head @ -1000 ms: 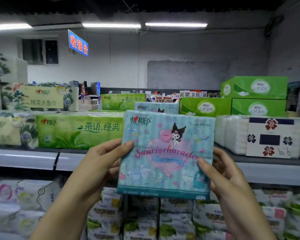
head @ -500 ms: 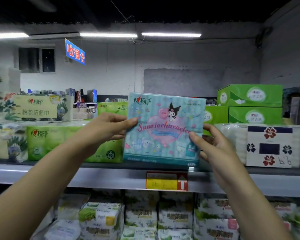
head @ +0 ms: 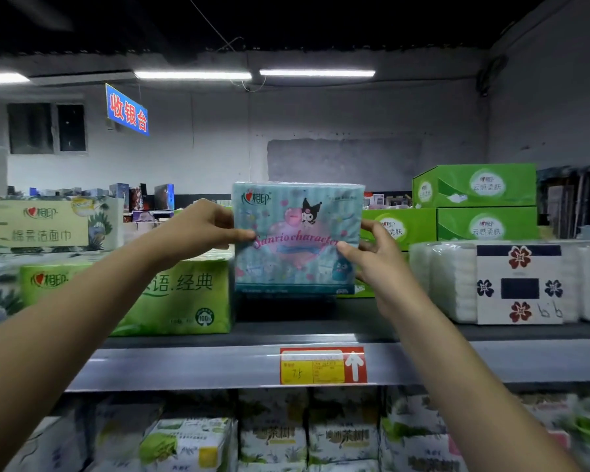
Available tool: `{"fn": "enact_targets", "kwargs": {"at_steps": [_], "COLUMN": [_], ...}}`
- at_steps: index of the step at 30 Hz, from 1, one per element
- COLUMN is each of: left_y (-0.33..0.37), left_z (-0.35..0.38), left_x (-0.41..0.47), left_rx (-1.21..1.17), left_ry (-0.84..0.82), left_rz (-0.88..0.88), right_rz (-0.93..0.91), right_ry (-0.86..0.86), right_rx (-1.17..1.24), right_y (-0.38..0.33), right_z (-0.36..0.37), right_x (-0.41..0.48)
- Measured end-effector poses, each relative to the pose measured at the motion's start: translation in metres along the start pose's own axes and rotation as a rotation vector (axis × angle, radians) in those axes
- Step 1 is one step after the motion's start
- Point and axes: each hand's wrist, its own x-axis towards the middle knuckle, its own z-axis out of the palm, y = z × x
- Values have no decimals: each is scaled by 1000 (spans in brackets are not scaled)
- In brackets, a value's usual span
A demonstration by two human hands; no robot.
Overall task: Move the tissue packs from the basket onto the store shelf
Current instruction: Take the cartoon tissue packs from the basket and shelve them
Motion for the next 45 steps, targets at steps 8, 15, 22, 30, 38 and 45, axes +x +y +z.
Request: {"fn": "enact_targets", "kwargs": {"at_steps": [8, 15, 22, 30, 38, 45], "left_y": [-22, -21, -22, -26, -28, -33], "left_z": [9, 11, 16, 20, 22, 27], "left_x": [12, 23, 33, 37, 39, 40], "left_rx": [80, 169, 89, -19, 33, 181], "left_ry": [-90, -138, -111, -128, -130, -35], "left_rz": [-109, -213, -288, -321, -254, -283], "right_rz": [112, 123, 97, 144, 103, 80], "right_ry": [-10, 10, 32, 48, 23, 12], "right_rx": [-14, -103, -81, -144, -365, -518], "right_y": [18, 25, 39, 46, 48, 47], "right_z": [18, 23, 21, 21, 20, 22], "right_x": [22, 30, 29, 32, 28, 25]}}
